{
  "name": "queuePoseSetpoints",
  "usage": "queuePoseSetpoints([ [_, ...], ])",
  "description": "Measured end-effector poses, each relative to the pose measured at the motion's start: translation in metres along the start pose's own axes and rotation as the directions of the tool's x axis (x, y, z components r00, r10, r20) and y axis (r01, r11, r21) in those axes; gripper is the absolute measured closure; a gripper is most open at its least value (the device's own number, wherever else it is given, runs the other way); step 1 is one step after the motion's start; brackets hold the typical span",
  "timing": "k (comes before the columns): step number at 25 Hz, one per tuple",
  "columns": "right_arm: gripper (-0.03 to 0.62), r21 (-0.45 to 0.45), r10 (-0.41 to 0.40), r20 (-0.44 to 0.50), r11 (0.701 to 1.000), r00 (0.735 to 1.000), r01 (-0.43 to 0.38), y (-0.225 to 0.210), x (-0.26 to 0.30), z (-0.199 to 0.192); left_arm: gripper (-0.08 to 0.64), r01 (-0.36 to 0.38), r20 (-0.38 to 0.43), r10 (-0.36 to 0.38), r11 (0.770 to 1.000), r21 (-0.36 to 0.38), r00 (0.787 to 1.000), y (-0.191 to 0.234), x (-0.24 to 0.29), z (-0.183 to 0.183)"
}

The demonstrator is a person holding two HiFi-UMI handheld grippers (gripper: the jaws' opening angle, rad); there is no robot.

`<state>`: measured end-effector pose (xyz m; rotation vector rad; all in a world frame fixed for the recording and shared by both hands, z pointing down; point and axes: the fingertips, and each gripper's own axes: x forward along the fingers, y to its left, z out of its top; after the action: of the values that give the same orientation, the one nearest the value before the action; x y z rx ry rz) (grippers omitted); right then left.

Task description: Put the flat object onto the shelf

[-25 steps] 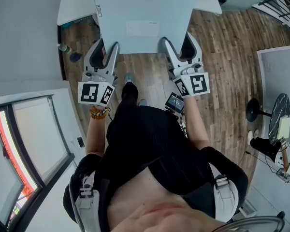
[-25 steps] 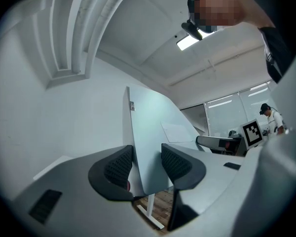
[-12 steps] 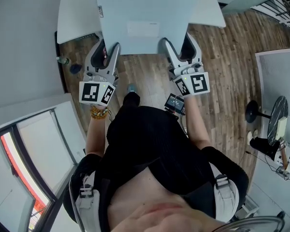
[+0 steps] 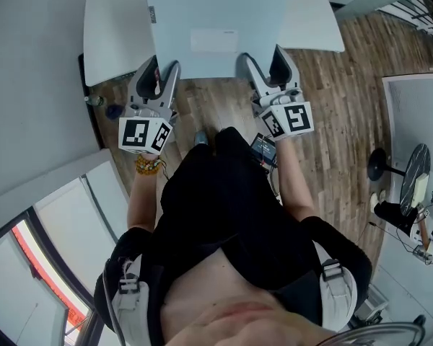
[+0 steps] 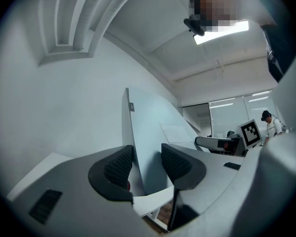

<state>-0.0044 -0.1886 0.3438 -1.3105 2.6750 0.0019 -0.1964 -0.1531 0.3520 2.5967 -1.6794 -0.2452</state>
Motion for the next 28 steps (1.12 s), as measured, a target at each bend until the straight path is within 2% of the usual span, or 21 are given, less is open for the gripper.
queuePoseSetpoints([
  [8, 0.311, 0.041, 0.008, -0.067, 0.999, 0.998, -0.006, -0.066, 0.071, -0.041, 0.377, -0.027, -0.064, 0.025, 0.999, -0.033, 0.998, 0.04, 0.085, -0.037],
  [15, 0.311, 0.113, 0.02, -0.175, 0.994, 0.984, 0.0, -0.13, 0.129, -0.092, 0.377, -0.078, -0.153, 0.062, 0.992, -0.102, 0.986, 0.07, 0.157, -0.086],
  [22, 0.311, 0.18, 0.042, -0.294, 0.984, 0.955, 0.012, -0.175, 0.159, -0.15, 0.377, -0.135, -0.262, 0.091, 0.979, -0.154, 0.961, 0.089, 0.203, -0.141],
  [28, 0.311, 0.232, 0.068, -0.393, 0.972, 0.917, 0.027, -0.177, 0.169, -0.208, 0.377, -0.19, -0.348, 0.114, 0.963, -0.192, 0.93, 0.109, 0.2, -0.191],
])
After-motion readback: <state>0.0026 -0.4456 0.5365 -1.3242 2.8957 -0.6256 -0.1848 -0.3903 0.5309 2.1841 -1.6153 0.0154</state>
